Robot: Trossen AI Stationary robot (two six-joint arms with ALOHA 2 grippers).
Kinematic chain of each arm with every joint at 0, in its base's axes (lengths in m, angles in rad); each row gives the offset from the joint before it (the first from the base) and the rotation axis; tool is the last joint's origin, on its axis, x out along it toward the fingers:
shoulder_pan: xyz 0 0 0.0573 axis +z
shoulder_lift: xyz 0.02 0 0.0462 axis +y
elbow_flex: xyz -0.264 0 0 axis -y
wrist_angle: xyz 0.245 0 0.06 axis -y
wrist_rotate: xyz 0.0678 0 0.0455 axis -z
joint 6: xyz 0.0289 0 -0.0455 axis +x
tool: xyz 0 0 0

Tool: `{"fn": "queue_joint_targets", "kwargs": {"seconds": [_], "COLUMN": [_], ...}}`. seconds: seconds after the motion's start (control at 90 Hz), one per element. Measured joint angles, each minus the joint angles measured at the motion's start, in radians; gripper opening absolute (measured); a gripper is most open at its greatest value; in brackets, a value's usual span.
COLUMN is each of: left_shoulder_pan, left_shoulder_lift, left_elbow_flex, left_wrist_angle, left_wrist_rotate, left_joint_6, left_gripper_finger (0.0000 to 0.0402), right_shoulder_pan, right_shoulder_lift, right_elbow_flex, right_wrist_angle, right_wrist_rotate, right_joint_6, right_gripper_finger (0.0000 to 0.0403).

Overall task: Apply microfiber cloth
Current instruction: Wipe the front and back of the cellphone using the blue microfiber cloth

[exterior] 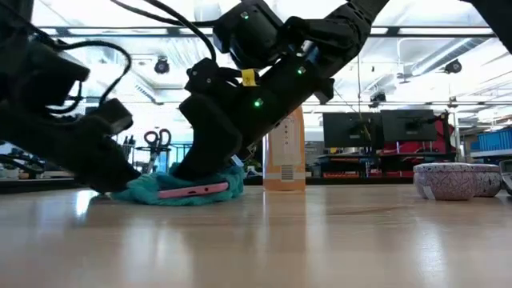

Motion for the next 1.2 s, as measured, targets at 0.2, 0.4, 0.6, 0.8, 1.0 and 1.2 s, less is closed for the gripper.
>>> {"fn": "queue_joint_targets", "kwargs": {"seconds": [0.2,0.4,0.6,0.8,1.0,1.2], "left_shoulder_pan": [-0.027,0.003,0.060,0.143,0.151,0.153], "left_shoulder_lift": [-0.058,-0.113,-0.075,-0.008,0.018,0.018], "left_elbow_flex": [-0.005,0.026,0.191,0.314,0.319,0.319], "left_wrist_angle": [0.081,0.078,-0.089,-0.370,-0.354,-0.348], "left_wrist_rotate": [0.055,-0.052,-0.050,-0.065,-0.052,-0.032], "left_joint_6": [0.101,0.222,0.313,0.224,0.185,0.165], "left_gripper_finger": [0.0000,0.0000,0.0000,0.0000,0.0000,0.0000], "right_shoulder_pan": [0.000,0.001,0.000,0.013,0.031,0.059], "right_shoulder_lift": [-0.014,-0.016,-0.016,-0.011,0.010,0.013], "right_elbow_flex": [-0.002,-0.002,-0.003,-0.005,-0.007,-0.005], "right_wrist_angle": [0.001,0.000,0.001,0.034,0.118,0.146], "right_wrist_rotate": [-0.005,-0.022,-0.031,-0.038,-0.038,-0.095], "right_joint_6": [-0.005,-0.008,-0.002,0.008,0.036,0.040], "right_gripper_finger": [0.0000,0.0000,0.0000,0.0000,0.0000,0.0000]}}
